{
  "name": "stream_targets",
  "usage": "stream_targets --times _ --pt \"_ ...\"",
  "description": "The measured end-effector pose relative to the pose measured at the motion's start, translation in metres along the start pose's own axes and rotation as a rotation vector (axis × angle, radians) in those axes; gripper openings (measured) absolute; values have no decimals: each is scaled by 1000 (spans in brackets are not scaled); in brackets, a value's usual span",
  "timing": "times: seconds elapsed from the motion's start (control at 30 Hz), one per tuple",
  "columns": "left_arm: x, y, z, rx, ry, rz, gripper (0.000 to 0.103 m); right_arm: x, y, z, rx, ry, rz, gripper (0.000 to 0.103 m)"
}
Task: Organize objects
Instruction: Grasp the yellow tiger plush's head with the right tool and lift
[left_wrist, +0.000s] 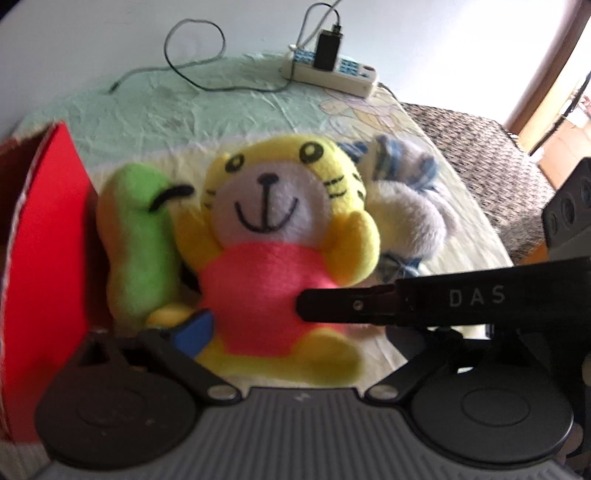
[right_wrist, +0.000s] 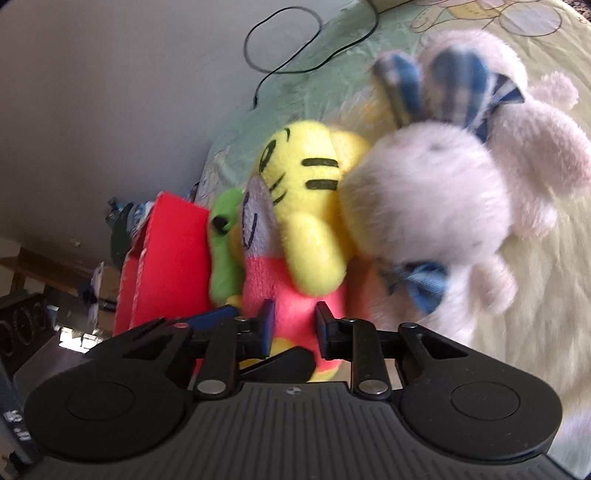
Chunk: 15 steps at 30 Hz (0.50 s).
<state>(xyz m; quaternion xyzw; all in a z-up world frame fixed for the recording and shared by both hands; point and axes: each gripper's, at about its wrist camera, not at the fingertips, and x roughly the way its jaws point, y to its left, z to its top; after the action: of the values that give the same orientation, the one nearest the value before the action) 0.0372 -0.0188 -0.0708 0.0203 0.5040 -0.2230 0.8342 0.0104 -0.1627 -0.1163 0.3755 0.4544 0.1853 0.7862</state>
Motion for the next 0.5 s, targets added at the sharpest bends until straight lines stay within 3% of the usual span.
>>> stream_targets --times 0.37,0.5 --pt "-23 -15 -35 42 62 -130 92 -31 15 -35 -120 62 -2 21" --pt "-27 -17 -51 83 73 -125 93 -32 12 -42 -120 56 -40 31"
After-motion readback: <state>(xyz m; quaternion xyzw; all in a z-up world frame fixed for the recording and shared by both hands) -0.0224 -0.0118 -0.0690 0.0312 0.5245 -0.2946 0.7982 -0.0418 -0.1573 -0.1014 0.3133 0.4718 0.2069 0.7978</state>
